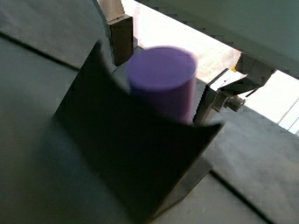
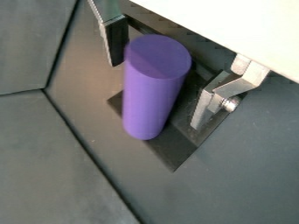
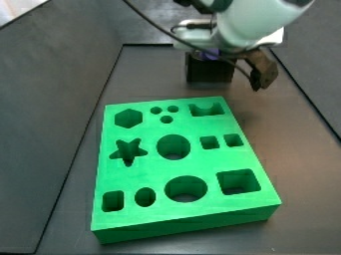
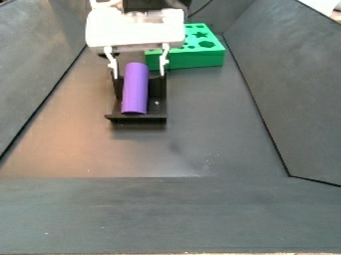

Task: Pick up the round object. Move up. Place the round object on the fixture. Regrasp the round object. Move to above the board. Insert the round object.
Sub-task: Regrasp the round object, then move to above the board.

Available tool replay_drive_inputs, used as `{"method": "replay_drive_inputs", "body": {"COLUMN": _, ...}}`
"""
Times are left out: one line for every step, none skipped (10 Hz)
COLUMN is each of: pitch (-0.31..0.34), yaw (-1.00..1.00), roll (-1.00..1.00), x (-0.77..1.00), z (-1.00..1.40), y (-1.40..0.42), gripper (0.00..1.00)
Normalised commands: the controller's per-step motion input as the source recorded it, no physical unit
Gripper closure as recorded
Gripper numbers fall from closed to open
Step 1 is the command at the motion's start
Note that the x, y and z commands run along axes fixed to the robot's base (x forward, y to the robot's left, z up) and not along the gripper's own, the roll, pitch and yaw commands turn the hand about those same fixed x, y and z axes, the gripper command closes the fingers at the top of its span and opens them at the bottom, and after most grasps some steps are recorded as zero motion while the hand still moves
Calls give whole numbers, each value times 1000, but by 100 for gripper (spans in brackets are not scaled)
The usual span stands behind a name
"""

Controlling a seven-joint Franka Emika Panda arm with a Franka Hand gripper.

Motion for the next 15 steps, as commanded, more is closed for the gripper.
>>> {"method": "replay_drive_inputs", "body": {"pitch": -32, "yaw": -18, "roll": 51, "x": 66, "z": -302, "y": 7, "gripper": 0}}
{"method": "replay_drive_inputs", "body": {"pitch": -15, "yaw": -14, "roll": 39, "x": 55, "z": -214, "y": 3, "gripper": 0}}
{"method": "replay_drive_inputs", "body": {"pitch": -11, "yaw": -9, "roll": 28, "x": 11, "z": -173, "y": -9, "gripper": 0}}
{"method": "replay_drive_inputs", "body": {"pitch": -11, "yaw": -5, "roll": 28, "x": 12, "z": -173, "y": -8, "gripper": 0}}
{"method": "replay_drive_inputs", "body": {"pitch": -11, "yaw": -2, "roll": 28, "x": 12, "z": -172, "y": -8, "gripper": 0}}
{"method": "replay_drive_inputs", "body": {"pitch": -11, "yaw": 0, "roll": 28, "x": 12, "z": -172, "y": -8, "gripper": 0}}
{"method": "replay_drive_inputs", "body": {"pitch": -11, "yaw": 3, "roll": 28, "x": 13, "z": -172, "y": -8, "gripper": 0}}
{"method": "replay_drive_inputs", "body": {"pitch": 0, "yaw": 0, "roll": 0, "x": 0, "z": 0, "y": 0, "gripper": 100}}
{"method": "replay_drive_inputs", "body": {"pitch": -153, "yaw": 138, "roll": -113, "x": 195, "z": 1000, "y": -36, "gripper": 100}}
{"method": "replay_drive_inputs", "body": {"pitch": -145, "yaw": 122, "roll": -113, "x": 190, "z": 1000, "y": -37, "gripper": 100}}
{"method": "replay_drive_inputs", "body": {"pitch": -119, "yaw": 62, "roll": -99, "x": 176, "z": 1000, "y": -36, "gripper": 100}}
{"method": "replay_drive_inputs", "body": {"pitch": -89, "yaw": -8, "roll": -80, "x": 168, "z": 1000, "y": -33, "gripper": 100}}
{"method": "replay_drive_inputs", "body": {"pitch": -59, "yaw": -37, "roll": -68, "x": 160, "z": 1000, "y": -33, "gripper": 100}}
{"method": "replay_drive_inputs", "body": {"pitch": -35, "yaw": -51, "roll": -63, "x": 154, "z": 1000, "y": -32, "gripper": 100}}
{"method": "replay_drive_inputs", "body": {"pitch": 22, "yaw": -62, "roll": -50, "x": 140, "z": 1000, "y": -30, "gripper": 100}}
